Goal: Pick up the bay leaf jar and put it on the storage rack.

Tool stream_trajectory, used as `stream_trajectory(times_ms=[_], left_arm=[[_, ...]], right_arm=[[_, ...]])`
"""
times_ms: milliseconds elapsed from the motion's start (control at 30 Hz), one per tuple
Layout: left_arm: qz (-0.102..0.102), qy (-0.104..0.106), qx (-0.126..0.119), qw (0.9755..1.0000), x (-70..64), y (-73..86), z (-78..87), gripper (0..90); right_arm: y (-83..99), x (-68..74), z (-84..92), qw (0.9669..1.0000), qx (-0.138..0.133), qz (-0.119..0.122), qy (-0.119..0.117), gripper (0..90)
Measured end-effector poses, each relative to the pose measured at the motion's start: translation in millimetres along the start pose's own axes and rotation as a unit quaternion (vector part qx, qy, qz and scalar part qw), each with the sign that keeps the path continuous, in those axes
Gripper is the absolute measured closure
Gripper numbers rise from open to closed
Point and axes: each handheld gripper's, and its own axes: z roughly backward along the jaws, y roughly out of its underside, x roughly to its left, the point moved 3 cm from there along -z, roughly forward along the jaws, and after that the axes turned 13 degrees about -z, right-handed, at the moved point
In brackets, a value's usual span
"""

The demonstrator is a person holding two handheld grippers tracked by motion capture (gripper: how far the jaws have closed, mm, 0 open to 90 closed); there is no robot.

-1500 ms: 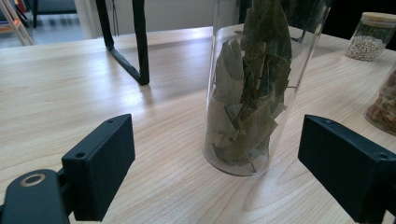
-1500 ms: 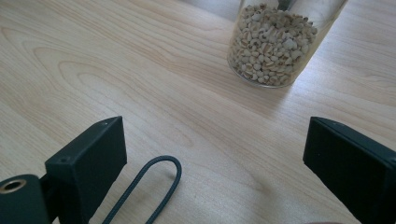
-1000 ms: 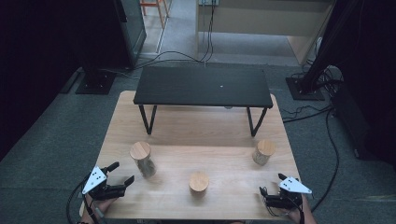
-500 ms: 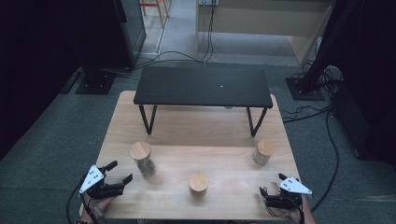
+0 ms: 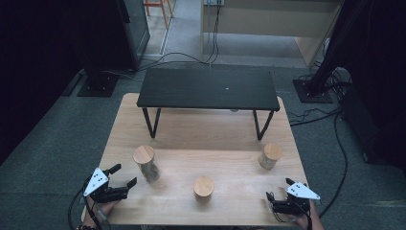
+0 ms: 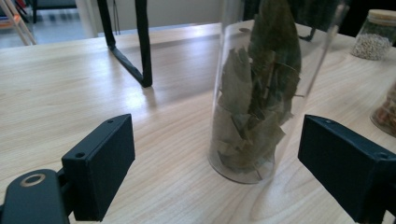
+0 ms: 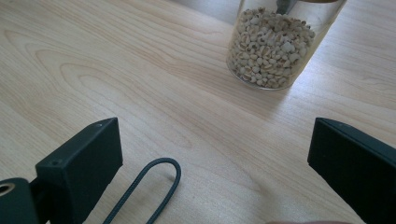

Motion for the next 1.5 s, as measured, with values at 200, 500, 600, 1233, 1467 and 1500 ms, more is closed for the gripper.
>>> stream_trajectory(times_ms=[200,500,600,1233,1467,1500], left_arm=[[-0.002,0.003,-0.008,1.0,-1.2,-9.0,-8.3,11.0],[-0.01,0.01,-0.02,0.9997,-8.6,-31.1,-25.6,11.0],[-0.011,0.015,-0.02,0.9996,-9.5,-35.0,-29.2,11.0],[-0.028,0.023,-0.017,0.9992,-13.0,-65.0,-45.2,11.1],[-0.03,0.029,-0.019,0.999,-11.1,-69.2,-50.6,20.2],[-0.029,0.028,-0.02,0.999,-10.9,-69.7,-51.3,20.4]], right_arm=[[0.0,0.2,-0.1,1.0,0.0,0.0,0.0,3.0],[0.1,0.4,-0.1,1.0,0.0,0.002,0.0,3.0],[0.1,0.3,-0.1,1.0,0.0,0.003,-0.001,3.0],[0.0,-0.1,-0.1,1.0,0.001,0.005,-0.003,3.2],[-0.2,-0.1,-0.3,1.0,0.002,0.006,-0.003,3.3],[-0.3,0.0,-0.3,1.0,0.002,0.006,-0.003,3.3]])
